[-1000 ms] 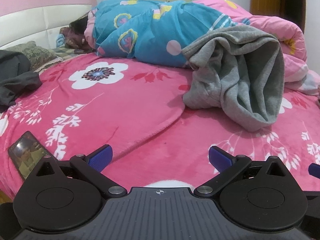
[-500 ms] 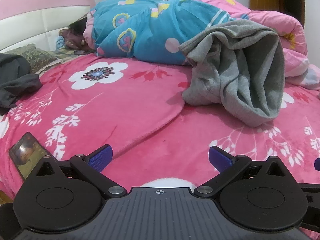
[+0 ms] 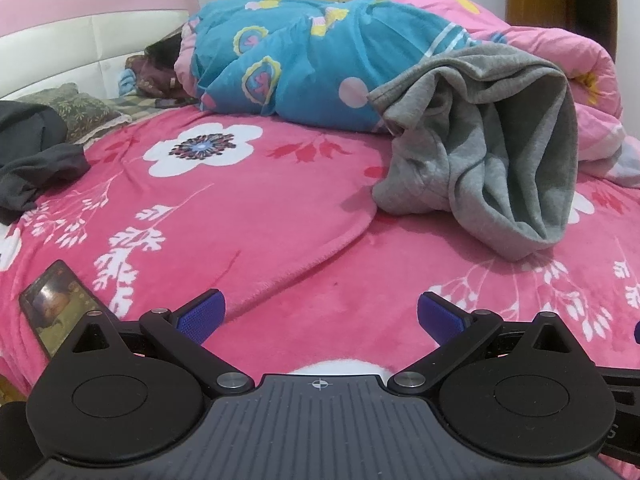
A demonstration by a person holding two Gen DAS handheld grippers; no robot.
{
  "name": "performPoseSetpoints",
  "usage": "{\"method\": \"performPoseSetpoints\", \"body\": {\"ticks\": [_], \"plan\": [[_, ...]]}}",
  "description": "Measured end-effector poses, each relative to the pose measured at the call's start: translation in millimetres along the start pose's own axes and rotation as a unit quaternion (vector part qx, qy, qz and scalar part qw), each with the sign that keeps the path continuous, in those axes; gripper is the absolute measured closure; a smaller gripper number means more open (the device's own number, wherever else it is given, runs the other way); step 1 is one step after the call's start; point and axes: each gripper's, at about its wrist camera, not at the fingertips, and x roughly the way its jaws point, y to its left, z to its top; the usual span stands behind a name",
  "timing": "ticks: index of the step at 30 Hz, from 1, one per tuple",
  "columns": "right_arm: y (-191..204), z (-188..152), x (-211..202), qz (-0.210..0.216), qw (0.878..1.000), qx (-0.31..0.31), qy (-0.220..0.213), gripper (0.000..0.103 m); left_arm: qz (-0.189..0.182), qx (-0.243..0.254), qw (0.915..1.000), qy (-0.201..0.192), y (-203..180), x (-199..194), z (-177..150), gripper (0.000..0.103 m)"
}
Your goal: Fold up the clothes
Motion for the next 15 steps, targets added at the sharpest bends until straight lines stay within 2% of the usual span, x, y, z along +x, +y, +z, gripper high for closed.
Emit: {"method": "performPoseSetpoints", "body": {"ticks": [15], "plan": [[0.8,2.0,-0.9,-0.001,1.000,-0.002,-0.006,0.000,0.007,-0.006,1.0000,0.002,4.1,0.6,0.4,0.000]]}}
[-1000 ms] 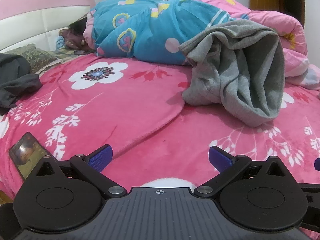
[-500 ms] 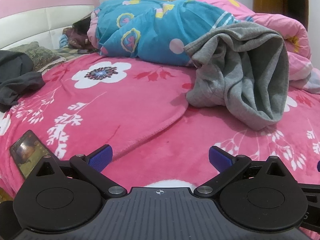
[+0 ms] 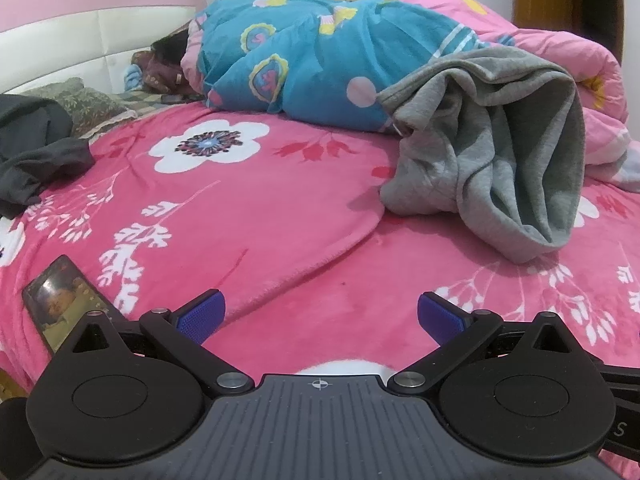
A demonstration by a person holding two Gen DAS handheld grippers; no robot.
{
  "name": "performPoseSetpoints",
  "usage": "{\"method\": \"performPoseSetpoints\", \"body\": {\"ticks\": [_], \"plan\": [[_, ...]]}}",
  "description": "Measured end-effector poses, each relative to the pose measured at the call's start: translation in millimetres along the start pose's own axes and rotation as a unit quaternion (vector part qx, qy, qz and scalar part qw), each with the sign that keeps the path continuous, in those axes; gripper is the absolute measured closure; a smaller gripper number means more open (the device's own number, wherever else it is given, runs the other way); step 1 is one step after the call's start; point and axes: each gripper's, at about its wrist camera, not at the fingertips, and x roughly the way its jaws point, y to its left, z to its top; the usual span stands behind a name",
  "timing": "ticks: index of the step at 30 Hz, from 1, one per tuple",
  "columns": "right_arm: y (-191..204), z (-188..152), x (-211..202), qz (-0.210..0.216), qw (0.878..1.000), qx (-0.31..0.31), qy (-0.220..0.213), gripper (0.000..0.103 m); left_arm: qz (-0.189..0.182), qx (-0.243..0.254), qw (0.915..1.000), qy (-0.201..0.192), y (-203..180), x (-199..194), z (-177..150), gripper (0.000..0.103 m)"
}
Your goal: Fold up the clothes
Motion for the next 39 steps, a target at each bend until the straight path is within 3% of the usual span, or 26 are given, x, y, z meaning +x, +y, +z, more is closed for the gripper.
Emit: {"method": "performPoseSetpoints", "body": {"ticks": [39], "plan": [[3.5,1.8,-0.1,0.004,1.000,-0.004,-0.005,0.000,0.003,0.000,1.0000,-0.007,1.8,0.5,1.3,0.000]]}}
